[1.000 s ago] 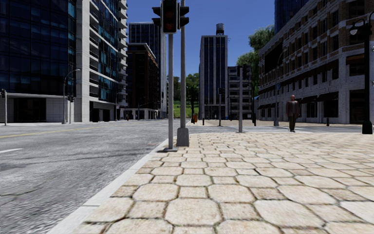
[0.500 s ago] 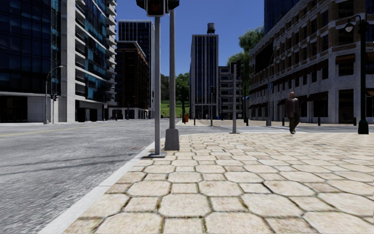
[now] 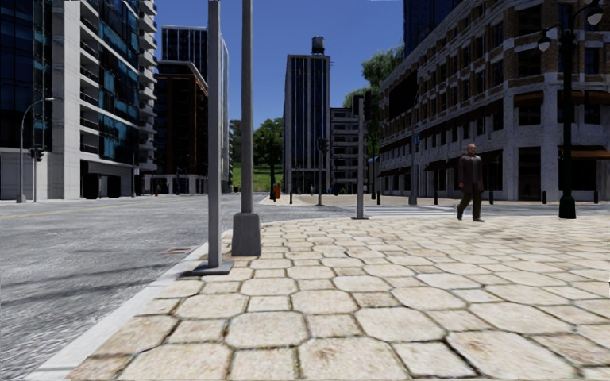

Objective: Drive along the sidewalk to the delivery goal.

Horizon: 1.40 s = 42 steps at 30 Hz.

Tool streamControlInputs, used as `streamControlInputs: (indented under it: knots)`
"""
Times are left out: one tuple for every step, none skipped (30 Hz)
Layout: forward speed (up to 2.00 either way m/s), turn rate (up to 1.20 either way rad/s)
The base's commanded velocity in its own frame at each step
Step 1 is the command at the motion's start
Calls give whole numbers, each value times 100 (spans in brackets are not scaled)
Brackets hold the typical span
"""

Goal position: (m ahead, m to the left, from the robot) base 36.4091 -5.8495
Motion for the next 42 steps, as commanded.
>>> streamControlInputs:
  knots:
    - [145, -42]
    - [145, -42]
    - [145, -42]
    - [145, -42]
    - [145, -42]
    - [145, -42]
    - [146, -42]
    - [153, -42]
    - [153, -42]
    - [169, -42]
    - [175, -42]
    - [177, -42]
    - [177, -42]
    - [177, -42]
    - [178, -42]
    - [178, -42]
    - [178, -42]
    - [178, -42]
    - [178, -42]
    - [178, -42]
    - [179, -42]
    - [184, -42]
    - [187, -42]
    - [187, -42]
    - [189, -42]
    - [190, -42]
    - [191, -42]
    - [191, -42]
    - [193, -42]
    - [194, -42]
    - [194, -42]
    - [194, -42]
    - [195, -30]
    - [200, 0]
    - [200, 0]
    - [200, 0]
    - [200, 0]
    - [200, 0]
    - [200, 0]
    - [200, 0]
    - [200, 0]
    - [200, 0]
